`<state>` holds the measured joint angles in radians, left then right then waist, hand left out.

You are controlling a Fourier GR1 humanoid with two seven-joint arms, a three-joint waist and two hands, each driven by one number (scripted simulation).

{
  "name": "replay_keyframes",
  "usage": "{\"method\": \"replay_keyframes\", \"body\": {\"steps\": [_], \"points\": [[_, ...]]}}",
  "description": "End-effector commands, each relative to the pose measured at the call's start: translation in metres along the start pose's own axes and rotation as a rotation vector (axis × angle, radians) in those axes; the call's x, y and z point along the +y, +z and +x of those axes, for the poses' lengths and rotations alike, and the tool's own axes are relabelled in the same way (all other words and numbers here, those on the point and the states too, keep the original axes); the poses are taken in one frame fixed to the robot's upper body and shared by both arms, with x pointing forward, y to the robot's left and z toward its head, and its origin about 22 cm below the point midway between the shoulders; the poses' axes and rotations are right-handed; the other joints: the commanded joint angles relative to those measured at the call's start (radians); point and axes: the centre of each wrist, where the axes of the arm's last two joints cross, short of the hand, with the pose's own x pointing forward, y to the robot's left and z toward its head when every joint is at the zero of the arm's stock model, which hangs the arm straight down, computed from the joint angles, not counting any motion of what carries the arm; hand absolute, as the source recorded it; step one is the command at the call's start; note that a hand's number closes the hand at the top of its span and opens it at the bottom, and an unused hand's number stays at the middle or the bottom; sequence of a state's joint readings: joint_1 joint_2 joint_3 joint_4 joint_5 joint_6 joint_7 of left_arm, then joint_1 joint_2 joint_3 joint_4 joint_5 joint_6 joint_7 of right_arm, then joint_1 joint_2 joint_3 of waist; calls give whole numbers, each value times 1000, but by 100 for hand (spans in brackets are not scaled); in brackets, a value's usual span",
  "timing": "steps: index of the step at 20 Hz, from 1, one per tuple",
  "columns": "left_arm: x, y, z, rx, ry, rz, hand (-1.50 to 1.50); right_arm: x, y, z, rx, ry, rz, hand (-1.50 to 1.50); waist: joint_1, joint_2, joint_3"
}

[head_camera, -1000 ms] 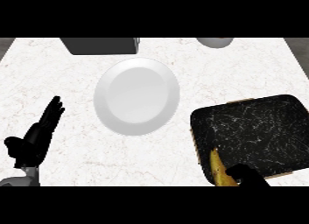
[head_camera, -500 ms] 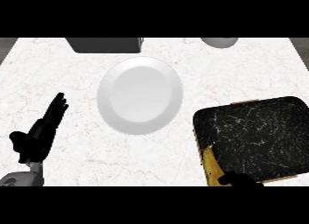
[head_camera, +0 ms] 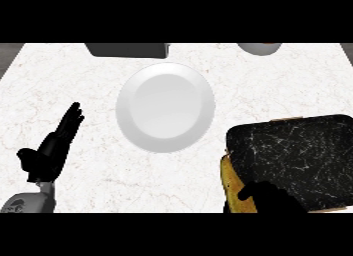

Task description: Pick the pear from the tray and place it in the plate

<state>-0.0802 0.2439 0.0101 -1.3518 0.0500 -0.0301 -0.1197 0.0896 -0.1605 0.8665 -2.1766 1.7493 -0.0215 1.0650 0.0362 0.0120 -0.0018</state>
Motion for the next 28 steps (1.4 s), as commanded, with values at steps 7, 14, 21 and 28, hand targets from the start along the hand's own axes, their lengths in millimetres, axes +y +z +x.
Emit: {"method": "replay_keyframes", "body": {"steps": [7,14,21,28], "points": [[-5,0,-2,-1,-3,-15,0,35,-78,68,142,-169,81,150,41,5,1],[-4,-7,6,0,-7,-47,0,71,-132,104,167,-181,128,150,43,3,1],[-9,-9,8,-15,3,-42,0,96,-164,96,327,-320,63,-150,51,6,2],[-6,-7,5,-14,-8,-46,0,119,-188,90,431,-397,74,-150,54,5,3]]}}
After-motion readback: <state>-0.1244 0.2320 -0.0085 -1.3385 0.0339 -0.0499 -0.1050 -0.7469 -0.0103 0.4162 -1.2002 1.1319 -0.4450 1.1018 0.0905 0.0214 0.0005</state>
